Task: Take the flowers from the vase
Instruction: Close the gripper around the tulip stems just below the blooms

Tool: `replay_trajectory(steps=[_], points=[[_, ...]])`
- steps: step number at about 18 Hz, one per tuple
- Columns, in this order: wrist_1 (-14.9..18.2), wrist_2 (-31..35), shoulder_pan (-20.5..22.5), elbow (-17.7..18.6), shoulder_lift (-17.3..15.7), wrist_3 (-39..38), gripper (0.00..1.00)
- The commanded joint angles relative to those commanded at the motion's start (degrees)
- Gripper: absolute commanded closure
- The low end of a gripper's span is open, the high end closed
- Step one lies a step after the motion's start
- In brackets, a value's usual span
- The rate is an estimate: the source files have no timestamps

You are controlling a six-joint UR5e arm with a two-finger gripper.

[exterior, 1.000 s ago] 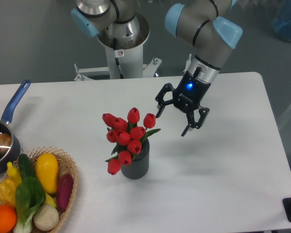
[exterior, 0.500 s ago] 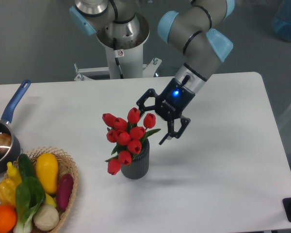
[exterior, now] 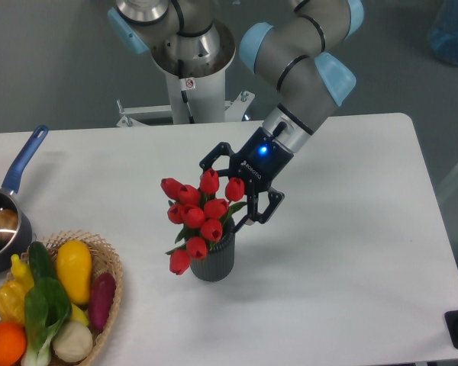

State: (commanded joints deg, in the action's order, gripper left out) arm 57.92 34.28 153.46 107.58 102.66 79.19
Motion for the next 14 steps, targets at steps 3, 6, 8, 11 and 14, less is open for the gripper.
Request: replay_trajectory(steps=[3,6,8,11,14], points=[[-0.3,0.1,-0.2,0.1,0.4,2.7,0.00],[-0.3,-0.3,-0.4,0.1,1.1,5.2,0.00],[-0.3,-1.2,-0.4,0.0,1.1,5.4,0.00],[-0.4,-2.1,-0.4,-0.3,1.6,5.4,0.00],[-0.4,-3.8,-0.4,-0.4,1.7,5.4,0.00]])
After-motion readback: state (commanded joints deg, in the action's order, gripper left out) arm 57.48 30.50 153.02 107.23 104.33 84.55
